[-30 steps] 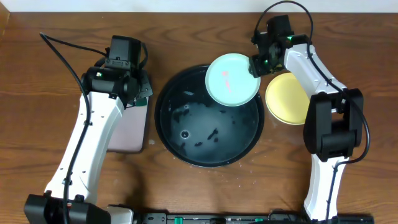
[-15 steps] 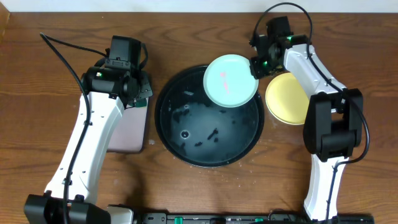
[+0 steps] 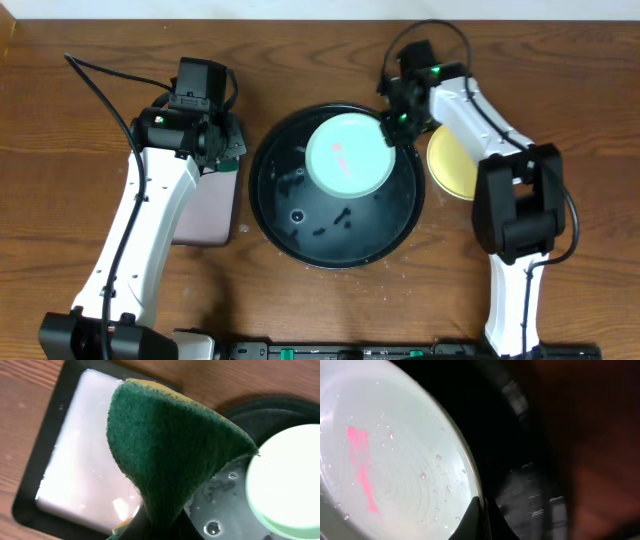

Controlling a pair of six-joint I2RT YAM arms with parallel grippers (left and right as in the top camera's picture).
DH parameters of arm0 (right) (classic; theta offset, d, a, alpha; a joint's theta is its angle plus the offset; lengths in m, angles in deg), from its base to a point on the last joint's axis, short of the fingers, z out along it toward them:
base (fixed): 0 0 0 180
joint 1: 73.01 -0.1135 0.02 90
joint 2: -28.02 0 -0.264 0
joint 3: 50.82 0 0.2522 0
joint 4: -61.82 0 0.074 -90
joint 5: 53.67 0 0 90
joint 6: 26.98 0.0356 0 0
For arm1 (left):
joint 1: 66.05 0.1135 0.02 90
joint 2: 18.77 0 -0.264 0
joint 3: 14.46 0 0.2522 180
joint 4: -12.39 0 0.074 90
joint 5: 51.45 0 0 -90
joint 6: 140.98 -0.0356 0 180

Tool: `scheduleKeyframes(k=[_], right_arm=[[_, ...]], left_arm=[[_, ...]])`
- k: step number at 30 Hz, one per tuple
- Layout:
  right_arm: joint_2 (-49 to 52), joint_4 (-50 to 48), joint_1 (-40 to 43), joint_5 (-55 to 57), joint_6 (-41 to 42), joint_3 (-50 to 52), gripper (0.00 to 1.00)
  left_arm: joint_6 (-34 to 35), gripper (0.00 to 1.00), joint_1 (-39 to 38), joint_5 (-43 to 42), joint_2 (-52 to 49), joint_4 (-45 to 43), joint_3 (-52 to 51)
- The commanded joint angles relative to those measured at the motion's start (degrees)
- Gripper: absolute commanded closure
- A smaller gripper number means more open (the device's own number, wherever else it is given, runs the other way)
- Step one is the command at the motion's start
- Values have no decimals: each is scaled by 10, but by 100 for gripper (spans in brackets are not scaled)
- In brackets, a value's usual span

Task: Clean dirty plates on tray and stack at the side
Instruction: 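Scrub the pale green plate with the sponge in the left gripper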

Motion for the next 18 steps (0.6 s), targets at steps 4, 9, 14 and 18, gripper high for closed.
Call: scheduleKeyframes(k=[4,9,14,18], right_arm=[[-13,26,-41,-7,162,23,99],[-13,-35,-67,-19,202,89,99],[-13,-108,-75,-89,204,160,99],[-13,-141,-75,-97,204,195,99]], left_arm=[[5,92,-1,-23,-4,-8,1],[9,93,-13,-23,-11,-24,-10],[9,93,-45,-47,-45,-35,-17],[9,93,-78,-53,-87,-65,-17]])
